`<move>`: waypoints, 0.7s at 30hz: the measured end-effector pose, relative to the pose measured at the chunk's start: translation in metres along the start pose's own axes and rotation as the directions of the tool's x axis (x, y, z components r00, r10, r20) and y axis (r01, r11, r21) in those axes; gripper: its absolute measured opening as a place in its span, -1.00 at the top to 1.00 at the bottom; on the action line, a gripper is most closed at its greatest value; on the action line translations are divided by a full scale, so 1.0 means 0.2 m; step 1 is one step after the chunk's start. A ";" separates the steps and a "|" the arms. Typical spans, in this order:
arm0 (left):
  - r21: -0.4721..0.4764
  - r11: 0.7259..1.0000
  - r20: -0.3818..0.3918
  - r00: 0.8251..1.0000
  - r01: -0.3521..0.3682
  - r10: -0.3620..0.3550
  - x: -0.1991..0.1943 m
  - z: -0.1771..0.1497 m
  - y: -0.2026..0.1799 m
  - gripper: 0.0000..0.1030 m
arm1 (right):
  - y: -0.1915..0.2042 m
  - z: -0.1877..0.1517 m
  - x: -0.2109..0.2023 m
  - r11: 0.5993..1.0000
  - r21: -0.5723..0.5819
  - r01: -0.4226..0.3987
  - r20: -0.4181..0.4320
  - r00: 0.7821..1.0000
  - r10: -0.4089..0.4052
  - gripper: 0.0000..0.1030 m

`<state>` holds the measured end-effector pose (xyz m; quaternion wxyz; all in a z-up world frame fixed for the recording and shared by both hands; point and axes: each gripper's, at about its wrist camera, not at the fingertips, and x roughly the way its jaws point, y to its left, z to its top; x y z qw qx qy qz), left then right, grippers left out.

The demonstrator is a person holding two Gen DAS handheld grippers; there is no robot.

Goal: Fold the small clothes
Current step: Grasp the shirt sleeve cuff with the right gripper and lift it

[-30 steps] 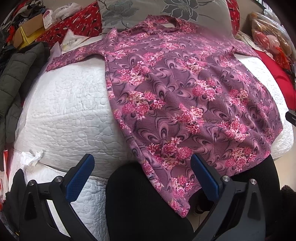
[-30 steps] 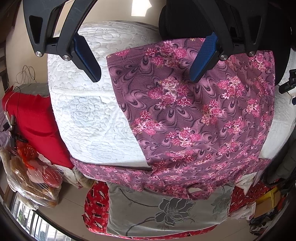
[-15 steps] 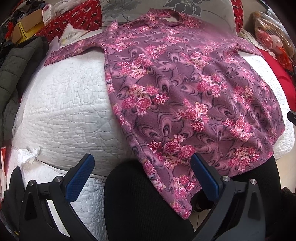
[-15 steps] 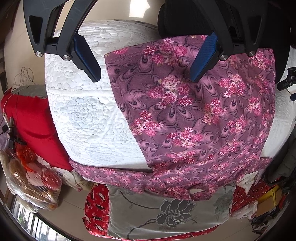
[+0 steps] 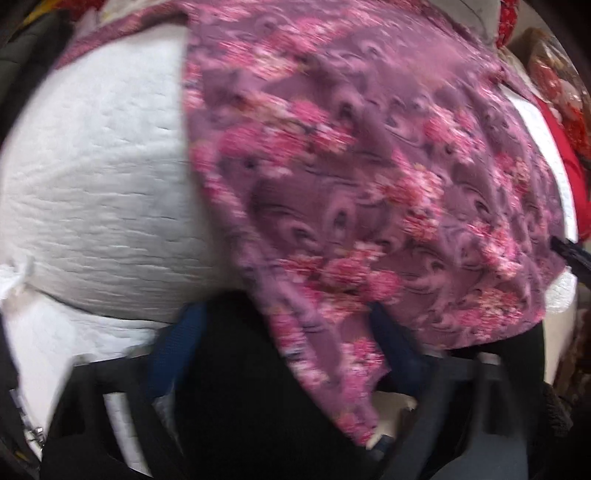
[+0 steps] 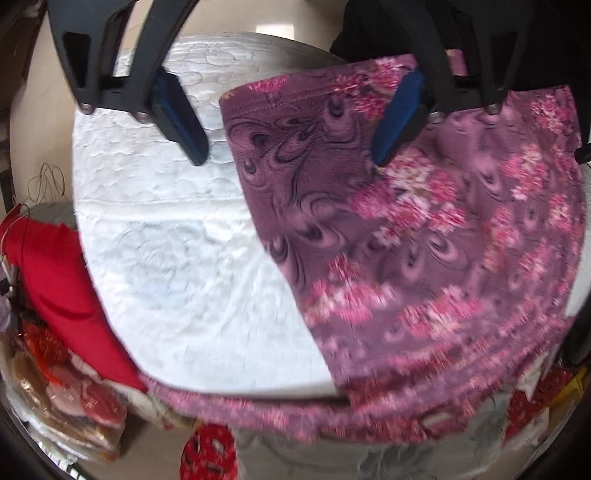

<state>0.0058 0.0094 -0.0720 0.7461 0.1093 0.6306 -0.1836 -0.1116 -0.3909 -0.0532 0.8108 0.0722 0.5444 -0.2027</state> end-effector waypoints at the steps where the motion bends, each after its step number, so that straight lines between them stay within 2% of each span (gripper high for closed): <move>1: 0.015 1.000 -0.019 1.000 0.021 -0.021 0.02 0.00 -0.02 0.60 | 0.01 0.00 0.02 1.000 -0.002 -0.008 -0.012 1.000 0.008 -0.29; 2: 0.023 0.999 -0.033 0.999 0.032 -0.031 0.03 0.00 -0.02 0.83 | 0.01 -0.01 0.03 0.999 -0.003 -0.032 -0.010 0.999 0.032 -0.26; 3: 0.019 0.999 -0.038 0.998 0.040 -0.039 0.04 0.00 -0.02 0.92 | 0.01 -0.02 0.02 0.999 -0.005 -0.034 0.004 0.999 0.034 -0.18; 4: 0.008 0.999 -0.030 0.998 0.051 -0.051 0.04 0.00 -0.01 0.92 | 0.01 -0.03 0.00 0.999 -0.013 -0.047 0.025 0.999 0.047 0.24; 5: 0.001 0.998 -0.022 0.998 0.062 -0.062 0.03 -0.01 0.00 0.92 | 0.01 -0.04 -0.02 0.997 -0.027 -0.074 0.039 0.996 0.075 0.88; 9: -0.050 0.990 0.050 0.990 0.131 -0.128 -0.16 -0.05 0.15 0.94 | -0.01 -0.08 -0.15 0.987 -0.031 -0.159 0.092 0.983 0.161 0.89; 13: -0.110 0.971 0.113 0.973 0.212 -0.200 -0.41 -0.10 0.31 0.94 | -0.08 -0.11 -0.42 0.946 0.005 -0.325 0.168 0.932 0.320 0.89; 14: -0.109 0.973 0.126 0.974 0.201 -0.188 -0.46 -0.11 0.34 0.94 | -0.11 -0.14 -0.52 0.930 0.016 -0.368 0.196 0.913 0.358 0.89; 17: -0.108 0.981 0.122 0.981 0.162 -0.148 -0.50 -0.12 0.39 0.93 | -0.16 -0.17 -0.62 0.902 0.052 -0.428 0.214 0.887 0.409 0.90; 18: -0.109 0.984 0.103 0.986 0.143 -0.132 -0.47 -0.13 0.40 0.93 | -0.18 -0.20 -0.62 0.894 0.072 -0.441 0.204 0.884 0.420 0.90; 21: -0.144 0.984 0.004 0.995 0.101 -0.102 -0.28 -0.15 0.40 0.92 | -0.16 -0.26 -0.50 0.915 0.091 -0.392 0.124 0.917 0.380 0.90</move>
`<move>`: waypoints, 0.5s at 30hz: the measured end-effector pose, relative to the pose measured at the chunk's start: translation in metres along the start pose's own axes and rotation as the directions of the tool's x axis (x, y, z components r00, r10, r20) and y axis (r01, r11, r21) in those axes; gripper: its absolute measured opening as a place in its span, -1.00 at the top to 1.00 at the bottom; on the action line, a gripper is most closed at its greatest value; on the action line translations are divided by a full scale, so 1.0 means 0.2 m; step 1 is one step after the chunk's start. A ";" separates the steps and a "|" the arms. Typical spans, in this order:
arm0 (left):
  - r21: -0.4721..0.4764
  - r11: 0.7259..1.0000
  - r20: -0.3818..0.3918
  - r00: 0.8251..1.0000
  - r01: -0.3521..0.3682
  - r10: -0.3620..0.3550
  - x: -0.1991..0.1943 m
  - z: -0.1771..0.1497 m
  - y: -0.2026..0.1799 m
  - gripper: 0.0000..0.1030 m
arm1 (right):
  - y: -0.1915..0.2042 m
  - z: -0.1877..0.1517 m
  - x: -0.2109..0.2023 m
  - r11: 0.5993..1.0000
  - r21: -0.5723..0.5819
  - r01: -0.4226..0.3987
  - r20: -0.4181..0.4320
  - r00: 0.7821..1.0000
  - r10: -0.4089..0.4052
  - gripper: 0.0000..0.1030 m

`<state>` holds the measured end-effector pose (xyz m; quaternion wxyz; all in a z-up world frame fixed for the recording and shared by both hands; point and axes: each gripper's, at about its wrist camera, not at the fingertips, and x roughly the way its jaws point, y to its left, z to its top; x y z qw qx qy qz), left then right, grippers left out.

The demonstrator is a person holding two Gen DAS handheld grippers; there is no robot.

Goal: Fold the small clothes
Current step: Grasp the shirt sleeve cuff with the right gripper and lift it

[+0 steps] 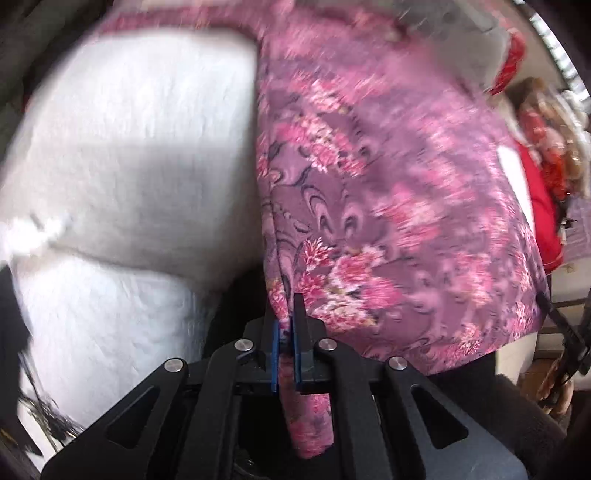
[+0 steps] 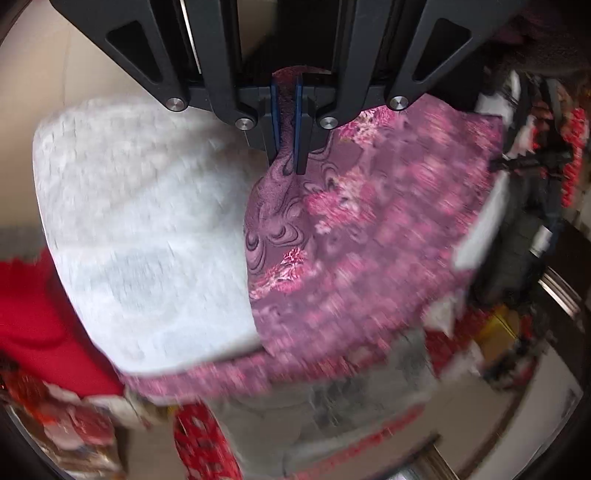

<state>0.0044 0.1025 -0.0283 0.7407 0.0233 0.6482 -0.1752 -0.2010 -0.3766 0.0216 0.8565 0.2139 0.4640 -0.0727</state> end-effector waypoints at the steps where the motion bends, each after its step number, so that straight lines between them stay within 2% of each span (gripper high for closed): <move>1: -0.016 1.000 -0.031 0.999 -0.009 0.009 0.06 -0.01 0.02 0.92 | -0.03 -0.03 0.06 1.000 0.013 0.018 -0.048 0.999 -0.018 0.90; 2: -0.026 1.000 -0.040 0.999 -0.014 0.013 0.09 -0.01 0.04 0.92 | -0.06 -0.07 0.15 0.999 0.027 0.039 -0.110 0.993 -0.036 0.89; 5: -0.018 1.000 -0.009 1.000 -0.011 0.011 0.06 0.01 0.04 0.92 | -0.13 -0.10 0.31 0.994 0.041 0.101 -0.214 0.973 -0.090 0.88; 7: 0.019 0.999 0.050 0.998 -0.026 0.025 -0.02 0.05 0.02 0.90 | -0.14 -0.06 0.32 0.991 0.040 0.124 -0.220 0.969 -0.112 0.78; 8: 0.041 0.998 0.099 0.994 -0.047 0.043 -0.07 0.09 -0.01 0.88 | -0.13 0.01 0.29 0.990 0.033 0.136 -0.178 0.976 -0.128 0.77; 9: 0.057 0.997 0.133 0.990 -0.059 0.051 -0.10 0.13 -0.05 0.71 | -0.12 0.05 0.26 0.991 0.033 0.131 -0.154 0.980 -0.124 0.75; 10: 0.071 0.995 0.161 0.985 -0.068 0.055 -0.12 0.19 -0.09 0.36 | -0.11 0.11 0.22 0.993 0.035 0.116 -0.114 0.987 -0.112 0.68; 11: 0.077 0.994 0.181 0.982 -0.073 0.058 -0.14 0.24 -0.11 0.16 | -0.10 0.21 0.18 0.994 0.041 0.097 -0.056 0.994 -0.095 0.58; 12: 0.079 0.994 0.218 0.974 -0.078 0.059 -0.16 0.34 -0.16 -0.16 | -0.10 0.24 0.17 0.995 0.046 0.090 -0.033 0.996 -0.089 0.47; 13: 0.078 0.993 0.245 0.967 -0.086 0.065 -0.17 0.38 -0.20 -0.30 | -0.10 0.31 0.15 0.995 0.055 0.080 0.002 0.997 -0.080 0.22; 14: 0.080 0.992 0.270 0.960 -0.099 0.074 -0.16 0.45 -0.26 -0.30 | -0.13 0.40 0.14 0.995 0.073 0.074 0.043 0.996 -0.077 0.07; 15: 0.089 0.990 0.278 0.957 -0.108 0.080 -0.15 0.51 -0.29 -0.30 | -0.19 0.51 0.14 0.991 0.106 0.078 0.079 0.993 -0.086 0.05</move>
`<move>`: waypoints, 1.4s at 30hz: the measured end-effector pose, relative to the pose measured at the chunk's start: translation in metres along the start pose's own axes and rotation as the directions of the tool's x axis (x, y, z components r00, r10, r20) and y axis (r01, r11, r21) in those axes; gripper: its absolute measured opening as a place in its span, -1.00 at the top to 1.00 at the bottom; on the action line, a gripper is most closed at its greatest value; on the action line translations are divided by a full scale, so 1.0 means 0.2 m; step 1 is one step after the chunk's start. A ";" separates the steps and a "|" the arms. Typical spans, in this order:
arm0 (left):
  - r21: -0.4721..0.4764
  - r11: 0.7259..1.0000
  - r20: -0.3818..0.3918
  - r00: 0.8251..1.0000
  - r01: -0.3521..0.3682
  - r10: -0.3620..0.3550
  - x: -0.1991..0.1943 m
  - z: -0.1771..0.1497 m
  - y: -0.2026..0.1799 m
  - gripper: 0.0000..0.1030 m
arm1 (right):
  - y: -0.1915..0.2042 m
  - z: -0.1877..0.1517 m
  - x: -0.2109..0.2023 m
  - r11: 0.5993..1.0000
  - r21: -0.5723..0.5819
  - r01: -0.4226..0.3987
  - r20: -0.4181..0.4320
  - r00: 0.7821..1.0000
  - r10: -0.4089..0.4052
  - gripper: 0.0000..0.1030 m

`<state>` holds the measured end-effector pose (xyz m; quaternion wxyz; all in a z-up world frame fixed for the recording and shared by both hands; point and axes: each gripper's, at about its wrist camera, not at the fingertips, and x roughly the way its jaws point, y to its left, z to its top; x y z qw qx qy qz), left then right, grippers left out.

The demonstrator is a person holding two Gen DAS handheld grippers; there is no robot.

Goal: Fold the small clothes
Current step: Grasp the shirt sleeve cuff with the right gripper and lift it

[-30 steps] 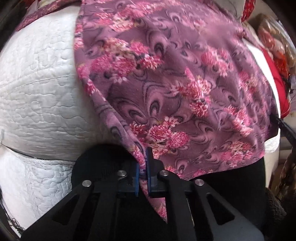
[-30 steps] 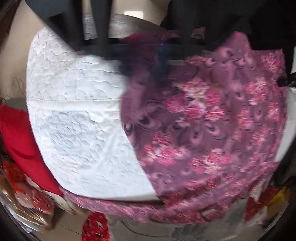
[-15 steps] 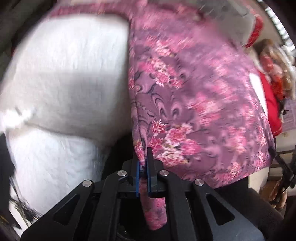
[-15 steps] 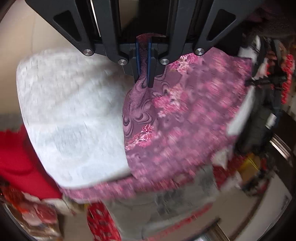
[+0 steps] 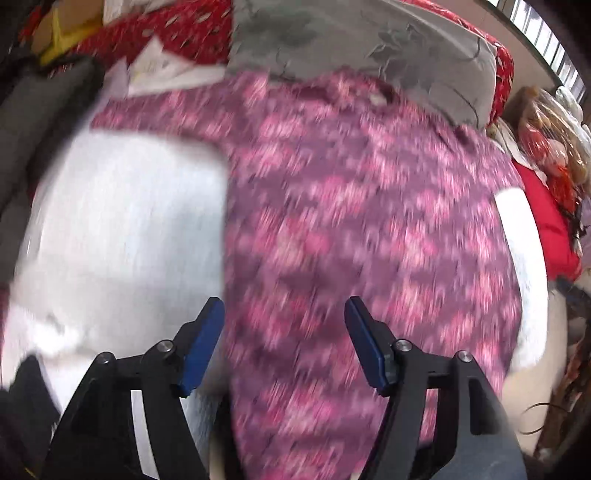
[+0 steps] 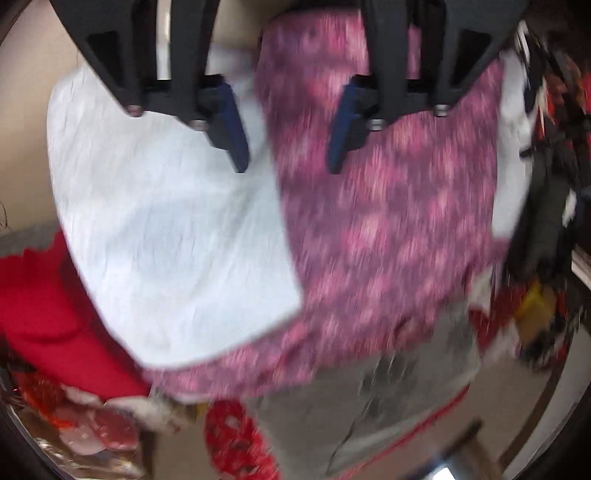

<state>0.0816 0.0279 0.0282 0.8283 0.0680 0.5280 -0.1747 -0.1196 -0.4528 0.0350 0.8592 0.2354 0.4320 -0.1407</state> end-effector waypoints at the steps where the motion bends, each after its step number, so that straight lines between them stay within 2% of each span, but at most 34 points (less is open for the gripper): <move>1: 0.010 1.000 0.000 1.000 -0.009 0.009 0.05 0.05 -0.05 -0.30 | -0.04 0.04 0.01 1.000 0.022 0.005 0.014 1.000 -0.005 0.04; 4: 0.032 0.998 -0.019 0.998 -0.058 0.059 0.24 0.22 -0.16 -0.30 | -0.29 0.31 0.06 0.980 0.196 0.019 0.063 0.997 -0.032 0.04; 6: 0.037 0.996 -0.026 0.996 -0.087 0.088 0.36 0.33 -0.21 -0.30 | -0.53 0.53 0.14 0.939 0.341 0.046 0.094 0.992 -0.083 0.03; 7: 0.035 0.994 -0.026 0.995 -0.099 0.100 0.40 0.37 -0.22 -0.30 | -0.59 0.58 0.17 0.926 0.374 0.050 0.098 0.991 -0.094 0.00; 8: 0.032 0.994 -0.023 0.994 -0.106 0.107 0.44 0.42 -0.23 -0.30 | -0.72 0.70 0.23 0.893 0.446 0.057 0.107 0.987 -0.117 0.00; 10: 0.015 0.994 -0.015 0.994 -0.109 0.109 0.53 0.50 -0.25 -0.30 | -0.86 0.81 0.30 0.855 0.516 0.053 0.120 0.984 -0.134 -0.01; 11: 0.006 0.995 -0.013 0.995 -0.101 0.101 0.57 0.53 -0.26 -0.30 | -0.98 0.91 0.39 0.812 0.582 0.038 0.129 0.982 -0.139 -0.01; 12: -0.002 0.996 -0.016 0.995 -0.094 0.094 0.59 0.55 -0.26 -0.30 | -1.02 0.95 0.42 0.794 0.607 0.028 0.135 0.981 -0.137 -0.01; 14: -0.011 0.997 -0.034 0.997 -0.077 0.076 0.65 0.58 -0.25 -0.30 | -1.16 1.04 0.58 0.730 0.683 -0.015 0.158 0.979 -0.127 -0.01; 17: -0.010 0.997 -0.046 0.996 -0.074 0.074 0.70 0.60 -0.25 -0.30 | -1.29 1.15 0.81 0.655 0.750 -0.091 0.194 0.977 -0.086 -0.02; 19: -0.024 0.998 -0.031 0.997 -0.064 0.063 0.71 0.61 -0.24 -0.31 | -1.31 1.19 0.92 0.638 0.761 -0.117 0.201 0.978 -0.061 -0.07; 22: -0.051 0.998 -0.038 0.998 -0.045 0.043 0.72 0.65 -0.23 -0.30 | -1.33 1.26 1.02 0.634 0.763 -0.126 0.229 0.970 -0.082 -0.20; 24: -0.063 0.997 -0.042 0.998 -0.041 0.039 0.73 0.68 -0.22 -0.30 | -1.34 1.29 1.04 0.617 0.766 -0.182 0.274 0.960 -0.057 -0.10; 25: -0.068 0.997 -0.040 0.998 -0.043 0.040 0.73 0.69 -0.21 -0.30 | -1.34 1.28 1.01 0.619 0.757 -0.208 0.304 0.951 -0.052 0.29; 26: -0.075 0.996 -0.034 0.998 -0.046 0.044 0.73 0.72 -0.20 -0.30 | -1.33 1.30 0.98 0.636 0.745 -0.203 0.312 0.948 -0.063 0.79; 28: -0.092 0.995 -0.001 0.999 -0.046 0.046 0.70 0.78 -0.18 -0.30 | -1.32 1.31 0.89 0.662 0.720 -0.209 0.341 0.937 -0.075 0.83; 30: -0.109 0.993 0.015 0.998 -0.053 0.055 0.70 0.82 -0.15 -0.30 | -1.30 1.30 0.73 0.679 0.692 -0.245 0.426 0.898 -0.110 0.85; 31: -0.116 0.991 0.009 0.998 -0.060 0.061 0.71 0.83 -0.14 -0.31 | -1.29 1.31 0.66 0.698 0.679 -0.229 0.445 0.884 -0.143 0.86; 32: -0.130 0.989 -0.004 0.998 -0.064 0.064 0.73 0.84 -0.12 -0.31 | -1.27 1.33 0.60 0.723 0.678 -0.131 0.405 0.888 -0.219 0.93; 35: -0.174 0.983 -0.061 0.997 -0.053 0.043 0.83 0.86 -0.06 -0.30 | -1.23 1.35 0.57 0.740 0.672 -0.029 0.323 0.910 -0.258 0.92; 38: -0.192 0.981 -0.056 0.998 -0.039 0.029 0.85 0.87 -0.03 -0.31 | -1.08 1.36 0.49 0.799 0.599 -0.046 0.370 0.901 -0.225 0.92; 42: -0.202 0.979 -0.062 0.998 -0.003 -0.009 0.84 0.87 -0.01 -0.31 | -0.76 1.38 0.45 0.892 0.445 -0.076 0.386 0.916 -0.114 0.92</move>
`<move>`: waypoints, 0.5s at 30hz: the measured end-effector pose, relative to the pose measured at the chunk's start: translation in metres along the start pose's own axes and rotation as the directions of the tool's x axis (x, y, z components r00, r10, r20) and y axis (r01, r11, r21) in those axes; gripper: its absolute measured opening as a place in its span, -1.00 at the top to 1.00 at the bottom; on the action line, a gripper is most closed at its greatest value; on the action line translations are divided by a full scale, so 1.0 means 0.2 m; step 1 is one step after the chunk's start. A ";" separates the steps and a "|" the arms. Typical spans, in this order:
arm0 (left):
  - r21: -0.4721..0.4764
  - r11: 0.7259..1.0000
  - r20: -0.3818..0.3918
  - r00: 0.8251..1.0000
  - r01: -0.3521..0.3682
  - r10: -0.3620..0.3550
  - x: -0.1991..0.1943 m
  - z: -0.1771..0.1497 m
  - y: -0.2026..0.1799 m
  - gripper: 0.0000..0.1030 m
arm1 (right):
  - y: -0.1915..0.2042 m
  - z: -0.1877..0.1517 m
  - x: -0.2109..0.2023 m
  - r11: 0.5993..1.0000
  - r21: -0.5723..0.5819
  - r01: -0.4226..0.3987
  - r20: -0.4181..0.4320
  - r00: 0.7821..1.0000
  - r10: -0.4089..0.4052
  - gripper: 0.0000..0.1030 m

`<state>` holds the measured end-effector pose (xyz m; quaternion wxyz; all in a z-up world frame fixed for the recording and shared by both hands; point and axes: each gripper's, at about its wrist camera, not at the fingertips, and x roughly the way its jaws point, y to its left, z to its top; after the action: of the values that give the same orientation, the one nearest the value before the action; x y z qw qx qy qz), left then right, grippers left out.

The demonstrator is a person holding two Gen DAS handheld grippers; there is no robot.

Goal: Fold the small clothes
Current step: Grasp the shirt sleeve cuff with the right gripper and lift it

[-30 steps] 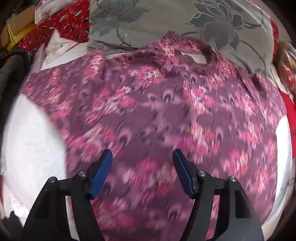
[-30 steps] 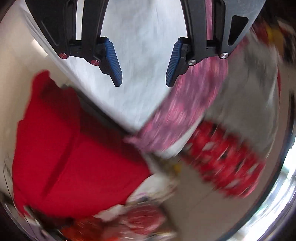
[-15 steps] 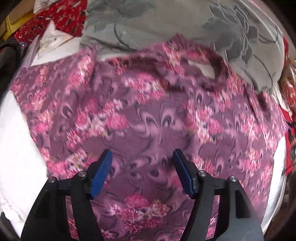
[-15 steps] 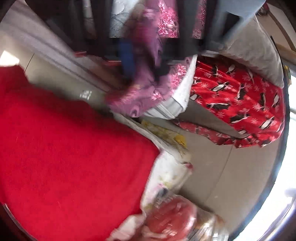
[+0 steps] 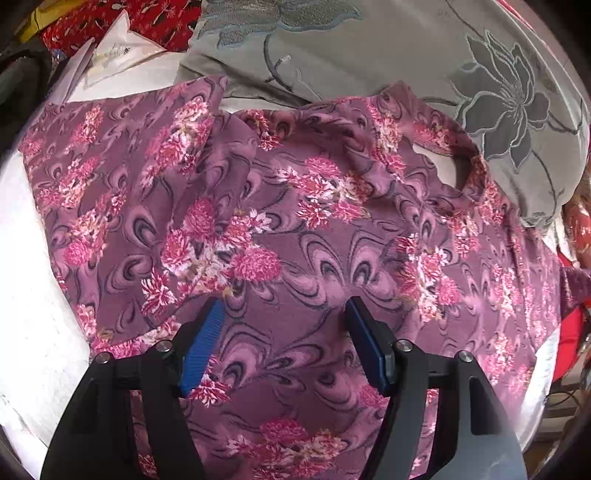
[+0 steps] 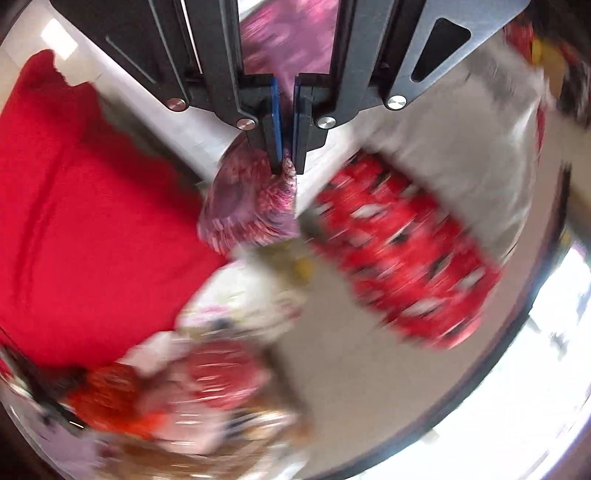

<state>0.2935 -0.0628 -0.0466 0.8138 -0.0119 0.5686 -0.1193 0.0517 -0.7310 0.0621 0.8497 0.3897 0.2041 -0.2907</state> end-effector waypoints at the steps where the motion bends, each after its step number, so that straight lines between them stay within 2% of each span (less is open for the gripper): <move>1: -0.005 1.000 -0.005 1.000 0.011 -0.011 0.00 0.00 0.01 -0.31 | 0.08 -0.04 -0.01 0.999 -0.029 -0.032 -0.020 0.999 0.031 0.92; 4: -0.014 0.999 -0.016 0.999 0.052 -0.052 -0.05 -0.07 0.04 -0.31 | 0.35 -0.22 -0.02 0.985 -0.112 -0.133 -0.096 0.988 0.123 0.91; 7: -0.020 0.996 -0.027 0.996 0.088 -0.089 -0.09 -0.07 0.07 -0.31 | 0.63 -0.46 0.00 0.957 -0.184 -0.225 -0.201 0.961 0.187 0.91; 15: -0.003 0.990 -0.007 0.990 0.143 -0.143 -0.28 -0.06 0.22 -0.31 | 1.17 -1.05 0.08 0.885 -0.306 -0.352 -0.410 0.887 0.211 0.91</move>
<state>0.2713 -0.0067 -0.0060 0.8012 -0.0534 0.5692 -0.1768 0.1911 -0.4478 0.0520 0.8883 0.2946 0.3500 -0.0402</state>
